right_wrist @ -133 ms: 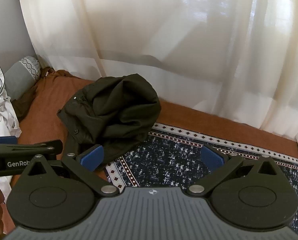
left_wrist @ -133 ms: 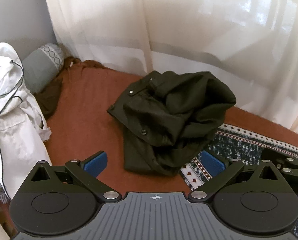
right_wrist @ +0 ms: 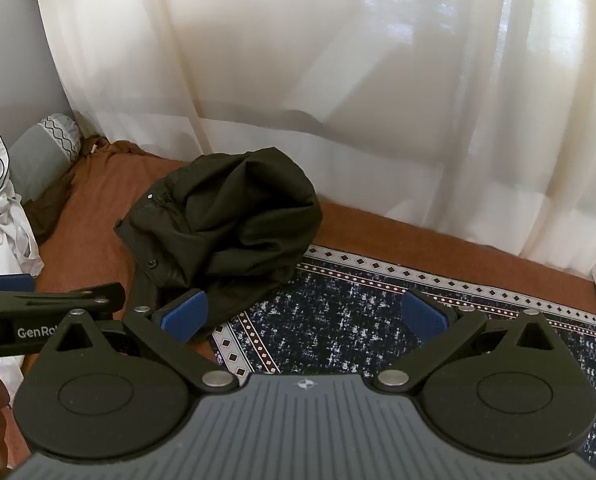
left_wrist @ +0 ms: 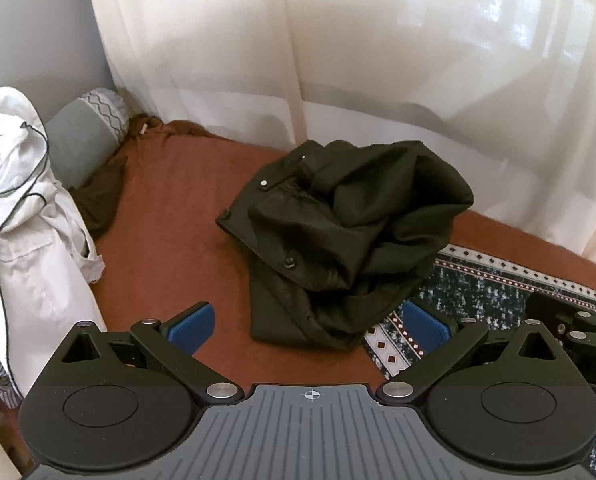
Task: Fold clothes
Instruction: 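Move both grippers toward the crumpled dark green garment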
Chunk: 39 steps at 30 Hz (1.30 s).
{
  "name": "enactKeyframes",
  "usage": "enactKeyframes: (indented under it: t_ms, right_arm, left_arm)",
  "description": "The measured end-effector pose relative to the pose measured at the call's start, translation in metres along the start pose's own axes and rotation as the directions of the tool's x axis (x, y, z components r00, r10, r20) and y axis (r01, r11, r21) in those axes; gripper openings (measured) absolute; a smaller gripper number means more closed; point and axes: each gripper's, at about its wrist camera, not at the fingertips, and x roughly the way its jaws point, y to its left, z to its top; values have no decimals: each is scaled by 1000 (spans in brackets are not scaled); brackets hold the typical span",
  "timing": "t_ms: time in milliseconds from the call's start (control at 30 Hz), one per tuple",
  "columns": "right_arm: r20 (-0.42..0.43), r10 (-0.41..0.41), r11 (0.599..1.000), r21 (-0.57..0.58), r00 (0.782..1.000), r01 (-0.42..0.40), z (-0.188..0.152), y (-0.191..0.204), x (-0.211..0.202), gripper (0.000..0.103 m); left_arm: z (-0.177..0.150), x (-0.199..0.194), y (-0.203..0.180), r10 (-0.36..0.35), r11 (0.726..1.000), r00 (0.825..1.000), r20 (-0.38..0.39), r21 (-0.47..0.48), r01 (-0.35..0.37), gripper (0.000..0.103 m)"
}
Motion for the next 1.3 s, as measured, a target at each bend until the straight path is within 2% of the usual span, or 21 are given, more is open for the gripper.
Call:
enactKeyframes:
  t_ms: [233, 733, 1300]
  right_arm:
    - [5, -2, 1000, -1, 1000, 2, 3, 1, -1, 103]
    - [7, 10, 999, 36, 1000, -10, 3, -5, -7, 103]
    - [14, 15, 1000, 23, 1000, -15, 3, -4, -5, 103]
  left_arm:
    - [-2, -7, 12, -14, 1000, 1000, 0, -13, 14, 103]
    - [-7, -9, 6, -23, 1000, 1000, -1, 11, 23, 103]
    - [-6, -2, 4, -32, 999, 999, -28, 8, 32, 103]
